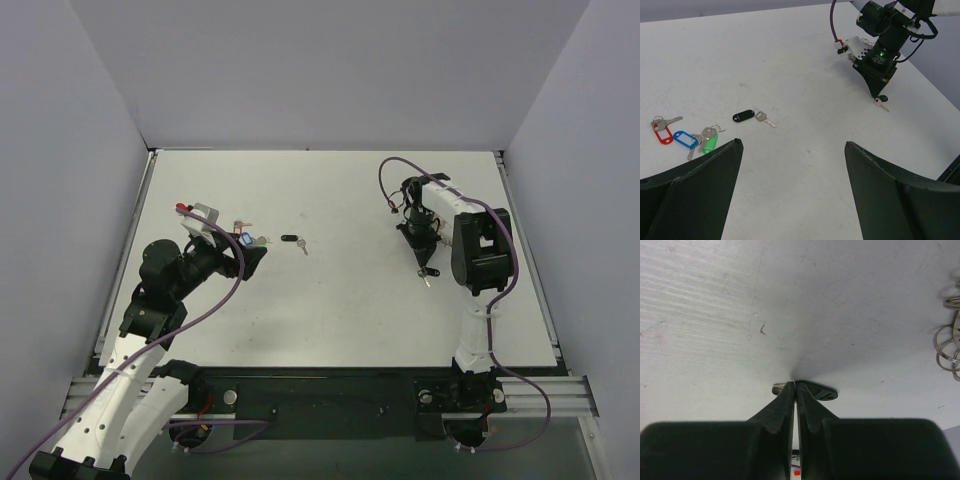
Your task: Put the keys on the keyring
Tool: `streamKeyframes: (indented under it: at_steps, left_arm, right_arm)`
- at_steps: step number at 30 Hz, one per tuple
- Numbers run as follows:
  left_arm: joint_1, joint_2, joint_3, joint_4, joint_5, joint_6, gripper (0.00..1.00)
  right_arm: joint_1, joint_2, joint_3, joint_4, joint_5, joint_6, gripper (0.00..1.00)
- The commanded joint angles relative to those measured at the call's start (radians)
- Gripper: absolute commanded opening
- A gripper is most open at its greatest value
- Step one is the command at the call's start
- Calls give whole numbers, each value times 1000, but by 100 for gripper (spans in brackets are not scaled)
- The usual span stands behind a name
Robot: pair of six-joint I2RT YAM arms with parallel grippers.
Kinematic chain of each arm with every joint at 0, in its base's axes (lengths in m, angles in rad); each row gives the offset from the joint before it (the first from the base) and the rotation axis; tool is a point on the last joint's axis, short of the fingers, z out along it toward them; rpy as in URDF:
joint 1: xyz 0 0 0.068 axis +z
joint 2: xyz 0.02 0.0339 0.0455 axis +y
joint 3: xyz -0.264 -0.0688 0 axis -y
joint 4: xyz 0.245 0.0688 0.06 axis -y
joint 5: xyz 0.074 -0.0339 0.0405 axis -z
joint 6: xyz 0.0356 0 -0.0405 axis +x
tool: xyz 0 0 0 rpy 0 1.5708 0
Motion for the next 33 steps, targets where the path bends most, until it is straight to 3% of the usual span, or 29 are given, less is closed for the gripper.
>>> streamKeyframes:
  at_steps: [1,9,18,33]
  left_arm:
    - [-4,-3,23,40,20,13,93]
    - [-3,-1,23,40,19,13,93]
    - [-3,-3,23,38,20,15,93]
    - [-3,-1,21,37,20,13,93]
  right_arm:
    - [3,-21,22,-69,12,3,0]
    - [1,-141,-80,10,-11,-8,0]
    - [0,-339,-337,302,-34,-16,0]
    - [6,-448,-562,627,21,-22,0]
